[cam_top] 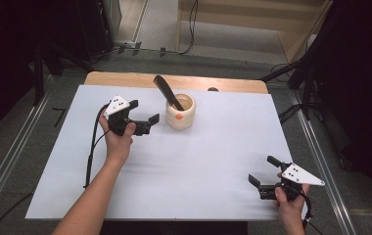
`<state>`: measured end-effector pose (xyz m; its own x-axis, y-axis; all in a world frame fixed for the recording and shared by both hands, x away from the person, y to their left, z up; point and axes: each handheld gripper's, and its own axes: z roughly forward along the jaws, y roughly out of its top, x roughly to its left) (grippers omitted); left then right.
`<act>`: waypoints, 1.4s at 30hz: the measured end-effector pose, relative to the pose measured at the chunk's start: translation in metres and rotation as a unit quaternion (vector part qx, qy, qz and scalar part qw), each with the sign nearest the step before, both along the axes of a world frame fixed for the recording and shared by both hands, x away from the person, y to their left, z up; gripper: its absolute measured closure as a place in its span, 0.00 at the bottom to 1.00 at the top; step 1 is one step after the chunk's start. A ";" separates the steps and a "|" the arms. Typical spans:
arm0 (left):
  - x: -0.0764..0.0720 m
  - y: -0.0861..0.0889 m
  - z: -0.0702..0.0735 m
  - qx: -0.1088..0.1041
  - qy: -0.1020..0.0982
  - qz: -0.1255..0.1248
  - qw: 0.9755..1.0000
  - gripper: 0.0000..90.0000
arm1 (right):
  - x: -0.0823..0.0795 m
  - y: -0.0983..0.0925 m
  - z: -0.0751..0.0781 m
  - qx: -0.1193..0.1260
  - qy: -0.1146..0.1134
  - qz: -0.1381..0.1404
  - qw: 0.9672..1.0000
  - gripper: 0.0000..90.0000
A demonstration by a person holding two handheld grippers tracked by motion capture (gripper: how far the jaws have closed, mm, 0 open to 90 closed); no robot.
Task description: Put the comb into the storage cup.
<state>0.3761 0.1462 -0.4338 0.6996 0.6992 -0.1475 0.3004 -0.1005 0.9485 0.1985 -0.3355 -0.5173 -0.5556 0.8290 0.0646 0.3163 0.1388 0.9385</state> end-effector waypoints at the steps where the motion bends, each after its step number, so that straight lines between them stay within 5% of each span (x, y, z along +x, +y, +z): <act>1: -0.002 0.002 0.000 -0.001 -0.001 0.001 1.000 0.00 | 0.000 0.000 0.000 0.000 0.000 0.000 1.000 0.00; 13: -0.022 0.017 0.004 -0.001 -0.023 -0.003 1.000 0.00 | 0.000 0.000 0.000 -0.001 -0.001 -0.002 1.000 0.00; 42: -0.062 0.063 -0.005 -0.002 -0.036 0.017 0.999 0.00 | 0.000 0.000 0.000 -0.004 0.000 -0.003 1.000 0.00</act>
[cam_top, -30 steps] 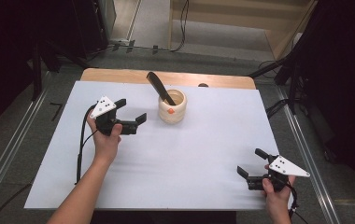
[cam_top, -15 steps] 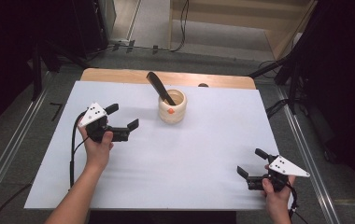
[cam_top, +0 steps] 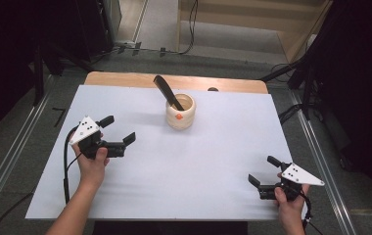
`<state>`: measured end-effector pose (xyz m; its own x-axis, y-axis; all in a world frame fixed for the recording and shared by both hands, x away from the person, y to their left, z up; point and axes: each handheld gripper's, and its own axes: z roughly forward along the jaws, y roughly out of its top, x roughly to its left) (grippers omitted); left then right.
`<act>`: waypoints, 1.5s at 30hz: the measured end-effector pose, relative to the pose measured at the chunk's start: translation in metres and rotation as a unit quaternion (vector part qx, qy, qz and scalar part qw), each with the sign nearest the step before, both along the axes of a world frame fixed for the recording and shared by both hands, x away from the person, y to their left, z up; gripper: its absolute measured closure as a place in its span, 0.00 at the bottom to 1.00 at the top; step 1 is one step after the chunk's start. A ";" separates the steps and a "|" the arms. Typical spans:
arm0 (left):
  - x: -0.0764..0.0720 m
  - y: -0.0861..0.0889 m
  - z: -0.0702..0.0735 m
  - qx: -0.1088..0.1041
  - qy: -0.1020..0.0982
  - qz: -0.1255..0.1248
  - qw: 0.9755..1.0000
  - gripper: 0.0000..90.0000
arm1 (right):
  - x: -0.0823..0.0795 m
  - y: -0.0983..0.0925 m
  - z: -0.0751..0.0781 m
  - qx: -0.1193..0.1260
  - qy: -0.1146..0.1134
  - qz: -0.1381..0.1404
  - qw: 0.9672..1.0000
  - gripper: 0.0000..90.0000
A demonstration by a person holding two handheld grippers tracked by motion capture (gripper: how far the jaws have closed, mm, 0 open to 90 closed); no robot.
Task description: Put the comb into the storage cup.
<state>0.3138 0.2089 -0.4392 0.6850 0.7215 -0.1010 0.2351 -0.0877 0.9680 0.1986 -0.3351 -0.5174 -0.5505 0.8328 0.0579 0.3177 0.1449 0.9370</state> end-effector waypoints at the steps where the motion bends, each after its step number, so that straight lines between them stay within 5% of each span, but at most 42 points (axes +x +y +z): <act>1: -0.002 0.002 0.000 -0.001 0.001 0.002 1.000 0.00 | 0.000 0.000 0.000 0.000 0.000 0.000 1.000 0.00; 33: -0.052 0.057 -0.030 0.001 0.004 0.047 0.999 0.00 | 0.000 0.001 0.000 -0.002 0.000 -0.004 1.000 0.00; 45: -0.071 0.070 -0.037 0.018 0.006 0.053 0.998 0.00 | 0.000 0.000 0.000 0.002 -0.001 -0.007 1.000 0.00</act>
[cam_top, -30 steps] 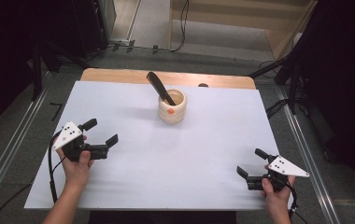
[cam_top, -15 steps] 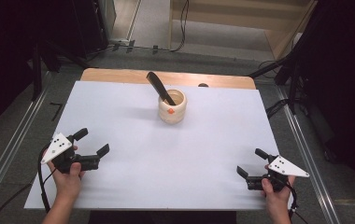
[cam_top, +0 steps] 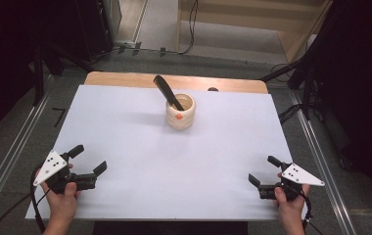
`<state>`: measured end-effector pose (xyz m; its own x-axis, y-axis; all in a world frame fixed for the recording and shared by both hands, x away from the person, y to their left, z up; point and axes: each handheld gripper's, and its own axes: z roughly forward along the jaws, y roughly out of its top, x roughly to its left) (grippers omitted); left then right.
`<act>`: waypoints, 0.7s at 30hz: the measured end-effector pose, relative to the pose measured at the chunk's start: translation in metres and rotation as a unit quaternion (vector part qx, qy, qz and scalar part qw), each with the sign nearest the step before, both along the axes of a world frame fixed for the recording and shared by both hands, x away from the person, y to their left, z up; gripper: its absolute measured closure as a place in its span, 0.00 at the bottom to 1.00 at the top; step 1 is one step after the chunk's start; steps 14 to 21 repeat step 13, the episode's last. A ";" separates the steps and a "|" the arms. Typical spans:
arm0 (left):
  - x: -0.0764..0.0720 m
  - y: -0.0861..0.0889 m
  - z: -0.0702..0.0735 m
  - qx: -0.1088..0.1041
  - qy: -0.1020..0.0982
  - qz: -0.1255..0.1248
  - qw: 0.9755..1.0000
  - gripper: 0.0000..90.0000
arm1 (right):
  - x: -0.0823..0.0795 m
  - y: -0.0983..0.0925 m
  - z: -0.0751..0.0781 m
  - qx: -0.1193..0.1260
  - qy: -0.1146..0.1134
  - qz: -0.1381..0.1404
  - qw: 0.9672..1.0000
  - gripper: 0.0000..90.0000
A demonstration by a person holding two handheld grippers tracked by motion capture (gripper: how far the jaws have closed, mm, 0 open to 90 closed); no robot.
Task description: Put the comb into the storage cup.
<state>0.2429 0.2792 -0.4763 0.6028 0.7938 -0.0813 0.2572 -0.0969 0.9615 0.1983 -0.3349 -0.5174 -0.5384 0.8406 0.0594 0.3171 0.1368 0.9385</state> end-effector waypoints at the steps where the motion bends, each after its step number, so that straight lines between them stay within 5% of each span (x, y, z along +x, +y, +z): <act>1: -0.001 0.001 0.000 0.003 -0.001 0.000 1.000 0.00 | 0.000 0.000 0.000 0.000 0.000 0.000 1.000 0.00; 12: -0.009 0.025 -0.005 0.014 0.002 0.012 1.000 0.00 | 0.000 -0.001 0.000 0.002 0.001 -0.003 1.000 0.00; 21: -0.009 0.026 -0.006 0.010 0.005 0.012 1.000 0.00 | 0.000 -0.001 0.000 0.004 0.002 -0.005 1.000 0.00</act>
